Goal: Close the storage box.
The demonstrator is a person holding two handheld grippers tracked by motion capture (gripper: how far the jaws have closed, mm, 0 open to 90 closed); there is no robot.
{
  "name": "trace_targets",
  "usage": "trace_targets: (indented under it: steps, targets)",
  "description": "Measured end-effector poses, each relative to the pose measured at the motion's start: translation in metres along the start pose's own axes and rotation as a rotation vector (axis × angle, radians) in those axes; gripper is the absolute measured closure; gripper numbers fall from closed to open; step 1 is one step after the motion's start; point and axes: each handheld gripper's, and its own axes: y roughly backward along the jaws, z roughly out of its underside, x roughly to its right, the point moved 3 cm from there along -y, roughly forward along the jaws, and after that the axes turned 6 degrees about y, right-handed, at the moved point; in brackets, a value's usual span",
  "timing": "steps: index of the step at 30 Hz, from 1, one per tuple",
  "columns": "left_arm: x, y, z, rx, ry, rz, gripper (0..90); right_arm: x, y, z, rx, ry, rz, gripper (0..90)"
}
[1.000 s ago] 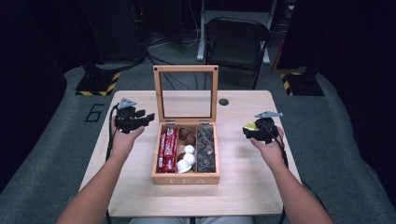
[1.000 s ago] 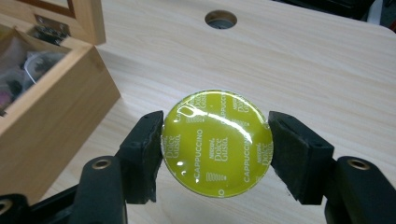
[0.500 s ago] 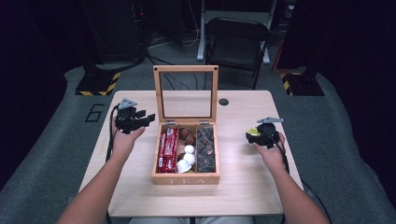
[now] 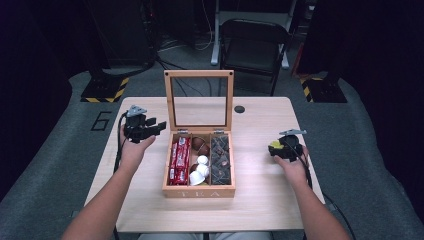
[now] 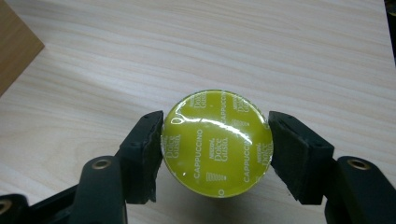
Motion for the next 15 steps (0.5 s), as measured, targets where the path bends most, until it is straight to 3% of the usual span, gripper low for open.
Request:
trace_targets:
  steps: [15]
  targets:
    - [-0.0001,0.0006,-0.0002,0.003,0.002,-0.002,49.2,0.0032,-0.0059,0.01,-0.023,-0.003,0.007,37.2]
